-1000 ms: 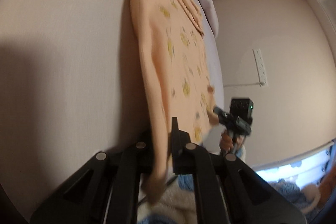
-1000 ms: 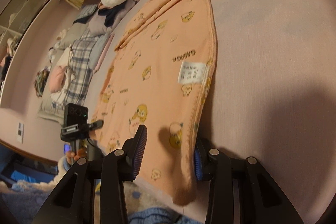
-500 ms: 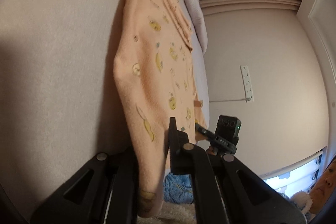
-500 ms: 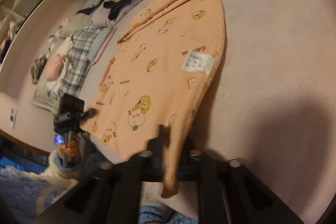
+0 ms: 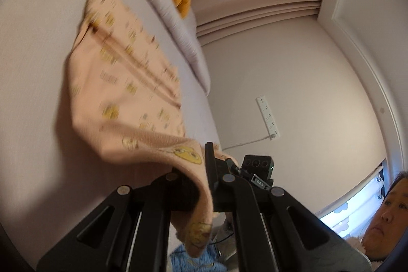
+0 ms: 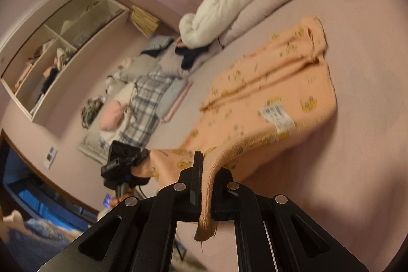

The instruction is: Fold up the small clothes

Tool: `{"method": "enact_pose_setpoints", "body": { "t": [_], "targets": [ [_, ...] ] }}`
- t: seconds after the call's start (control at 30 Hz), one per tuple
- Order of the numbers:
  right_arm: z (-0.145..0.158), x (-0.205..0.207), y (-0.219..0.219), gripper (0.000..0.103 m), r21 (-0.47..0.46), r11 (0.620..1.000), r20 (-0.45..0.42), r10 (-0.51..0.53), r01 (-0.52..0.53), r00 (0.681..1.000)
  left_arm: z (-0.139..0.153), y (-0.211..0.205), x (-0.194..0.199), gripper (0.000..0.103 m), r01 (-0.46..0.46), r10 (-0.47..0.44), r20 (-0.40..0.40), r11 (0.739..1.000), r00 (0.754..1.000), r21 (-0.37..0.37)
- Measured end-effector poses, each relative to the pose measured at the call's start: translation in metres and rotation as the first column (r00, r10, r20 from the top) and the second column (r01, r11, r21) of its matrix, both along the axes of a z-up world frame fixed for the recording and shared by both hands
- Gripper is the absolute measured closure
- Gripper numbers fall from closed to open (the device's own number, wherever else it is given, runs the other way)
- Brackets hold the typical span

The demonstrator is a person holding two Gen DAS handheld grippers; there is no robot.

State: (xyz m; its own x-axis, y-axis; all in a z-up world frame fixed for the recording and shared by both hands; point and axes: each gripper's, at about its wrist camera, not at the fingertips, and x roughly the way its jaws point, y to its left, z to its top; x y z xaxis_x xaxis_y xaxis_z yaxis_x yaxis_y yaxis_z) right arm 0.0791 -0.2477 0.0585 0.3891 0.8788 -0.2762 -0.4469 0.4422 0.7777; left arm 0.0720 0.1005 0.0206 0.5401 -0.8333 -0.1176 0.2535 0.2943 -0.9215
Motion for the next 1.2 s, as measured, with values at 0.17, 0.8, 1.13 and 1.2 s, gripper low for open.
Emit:
{"method": "enact_pose_setpoints", "body": {
  "t": [0.17, 0.8, 1.13, 1.2],
  "targets": [
    [0.01, 0.03, -0.009, 0.097, 0.034, 0.997, -0.003, -0.069, 0.069, 0.998, 0.02, 0.013, 0.037, 0.101, -0.038, 0.039, 0.036, 0.999, 0.999, -0.004],
    [-0.01, 0.217, 0.004, 0.097, 0.025, 0.968, -0.202, -0.239, 0.249, 0.95, -0.034, 0.059, 0.239, 0.101, -0.182, 0.179, -0.21, 0.983, 0.961, 0.003],
    [-0.038, 0.243, 0.012, 0.063, -0.059, 0.979, -0.427, -0.203, 0.197, 0.881, -0.057, 0.064, 0.277, 0.059, -0.116, 0.124, -0.395, 0.992, 0.91, 0.045],
    [-0.031, 0.243, 0.014, 0.053, -0.005, 0.986, -0.44, -0.15, 0.165, 0.885, -0.055, 0.069, 0.276, 0.045, -0.117, 0.096, -0.402, 0.993, 0.911, -0.028]
  ]
}}
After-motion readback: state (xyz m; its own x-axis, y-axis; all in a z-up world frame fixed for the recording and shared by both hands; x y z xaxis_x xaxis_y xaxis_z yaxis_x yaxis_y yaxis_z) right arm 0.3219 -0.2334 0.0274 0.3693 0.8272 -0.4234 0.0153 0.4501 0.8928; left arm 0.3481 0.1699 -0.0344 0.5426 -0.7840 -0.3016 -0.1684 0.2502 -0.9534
